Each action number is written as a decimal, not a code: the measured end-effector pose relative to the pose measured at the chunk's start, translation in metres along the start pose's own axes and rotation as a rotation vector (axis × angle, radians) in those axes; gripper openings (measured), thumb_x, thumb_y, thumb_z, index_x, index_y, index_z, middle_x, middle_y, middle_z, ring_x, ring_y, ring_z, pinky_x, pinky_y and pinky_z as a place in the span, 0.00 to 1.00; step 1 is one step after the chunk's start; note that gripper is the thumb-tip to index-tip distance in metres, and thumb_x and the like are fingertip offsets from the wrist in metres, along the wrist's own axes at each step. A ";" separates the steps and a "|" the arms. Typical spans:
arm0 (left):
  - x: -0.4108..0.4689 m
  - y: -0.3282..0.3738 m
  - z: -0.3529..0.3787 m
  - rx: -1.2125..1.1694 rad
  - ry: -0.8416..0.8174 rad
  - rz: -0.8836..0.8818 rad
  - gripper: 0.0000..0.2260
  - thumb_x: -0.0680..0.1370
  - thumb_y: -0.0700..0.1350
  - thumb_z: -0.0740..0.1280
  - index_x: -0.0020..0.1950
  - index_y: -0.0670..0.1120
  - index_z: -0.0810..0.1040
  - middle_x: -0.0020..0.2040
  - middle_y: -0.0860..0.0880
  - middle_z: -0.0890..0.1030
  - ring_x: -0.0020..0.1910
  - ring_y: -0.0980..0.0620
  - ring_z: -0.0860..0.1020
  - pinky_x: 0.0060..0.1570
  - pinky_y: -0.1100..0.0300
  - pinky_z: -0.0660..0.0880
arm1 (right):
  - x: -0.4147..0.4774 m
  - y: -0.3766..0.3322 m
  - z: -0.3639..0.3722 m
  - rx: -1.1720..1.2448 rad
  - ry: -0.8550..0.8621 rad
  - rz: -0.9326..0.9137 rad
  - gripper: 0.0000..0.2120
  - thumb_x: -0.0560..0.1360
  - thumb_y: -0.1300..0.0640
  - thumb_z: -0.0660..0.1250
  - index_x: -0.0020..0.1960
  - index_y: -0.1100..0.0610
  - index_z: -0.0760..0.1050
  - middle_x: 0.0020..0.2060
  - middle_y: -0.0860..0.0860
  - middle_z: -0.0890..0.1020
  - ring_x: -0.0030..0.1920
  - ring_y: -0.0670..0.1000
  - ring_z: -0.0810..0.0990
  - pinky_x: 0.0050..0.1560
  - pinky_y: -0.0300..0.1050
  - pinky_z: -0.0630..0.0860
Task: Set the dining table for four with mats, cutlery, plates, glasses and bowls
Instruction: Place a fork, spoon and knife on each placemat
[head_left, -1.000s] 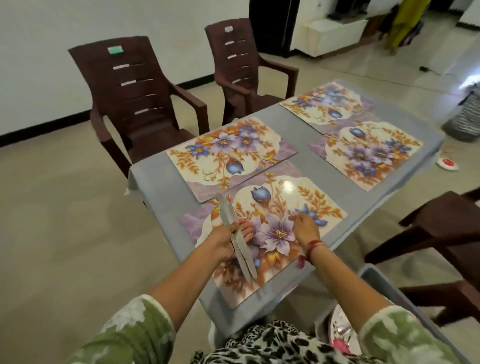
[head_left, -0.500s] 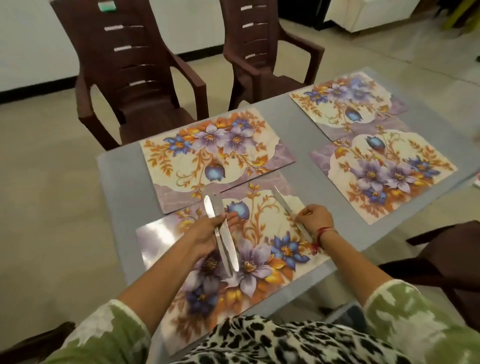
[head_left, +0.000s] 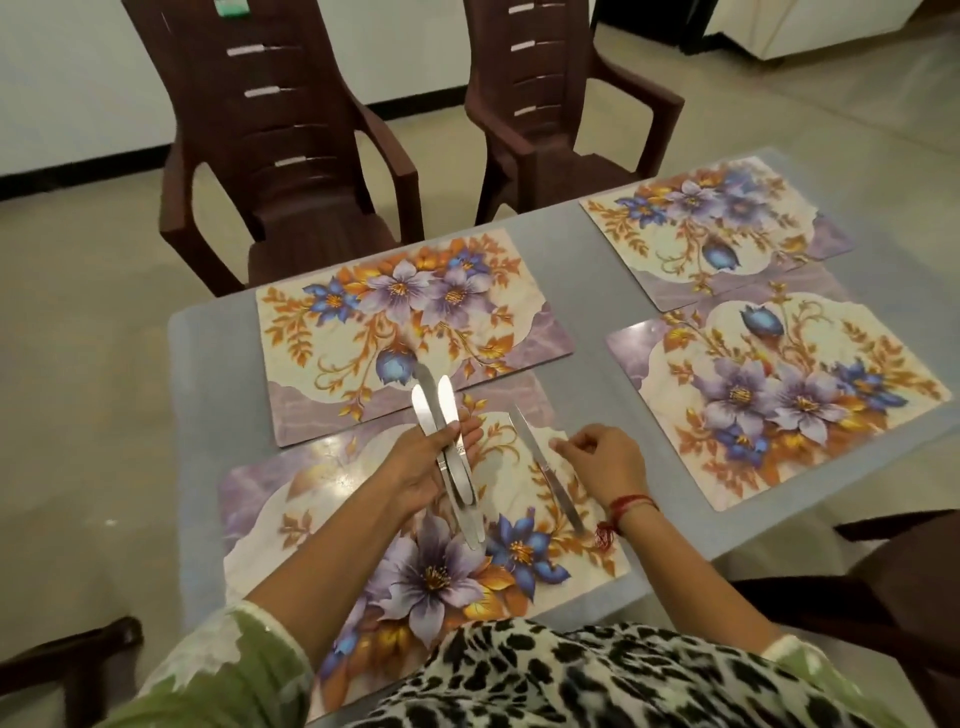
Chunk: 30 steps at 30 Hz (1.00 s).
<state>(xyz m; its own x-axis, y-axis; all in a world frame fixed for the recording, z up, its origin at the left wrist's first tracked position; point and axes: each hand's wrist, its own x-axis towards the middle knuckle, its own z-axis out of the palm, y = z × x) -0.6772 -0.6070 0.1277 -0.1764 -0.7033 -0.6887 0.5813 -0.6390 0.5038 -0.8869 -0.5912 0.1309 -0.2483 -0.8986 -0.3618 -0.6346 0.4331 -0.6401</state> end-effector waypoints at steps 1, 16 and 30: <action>0.001 -0.001 0.007 0.003 -0.020 0.006 0.11 0.81 0.34 0.57 0.61 0.35 0.73 0.43 0.44 0.84 0.47 0.50 0.82 0.43 0.59 0.80 | 0.001 -0.008 -0.006 0.132 -0.017 0.001 0.13 0.73 0.50 0.70 0.39 0.60 0.79 0.34 0.53 0.81 0.35 0.50 0.79 0.35 0.41 0.75; 0.071 -0.018 0.148 0.056 -0.107 0.087 0.13 0.81 0.34 0.57 0.64 0.36 0.72 0.59 0.41 0.78 0.58 0.47 0.77 0.49 0.59 0.79 | 0.089 0.003 -0.068 0.654 -0.459 0.089 0.02 0.72 0.64 0.71 0.44 0.62 0.79 0.33 0.51 0.82 0.32 0.45 0.80 0.34 0.36 0.77; 0.167 -0.076 0.311 0.108 -0.129 -0.062 0.14 0.81 0.33 0.56 0.65 0.38 0.72 0.61 0.41 0.77 0.60 0.46 0.76 0.56 0.56 0.74 | 0.256 0.218 -0.285 0.463 0.177 0.315 0.05 0.72 0.67 0.69 0.47 0.67 0.80 0.38 0.58 0.81 0.41 0.58 0.80 0.47 0.52 0.79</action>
<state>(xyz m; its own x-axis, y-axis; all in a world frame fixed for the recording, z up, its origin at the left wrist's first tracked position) -0.9976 -0.7727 0.1365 -0.3142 -0.6910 -0.6510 0.4788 -0.7075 0.5198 -1.2976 -0.7463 0.0918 -0.5168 -0.7025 -0.4893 -0.1350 0.6312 -0.7638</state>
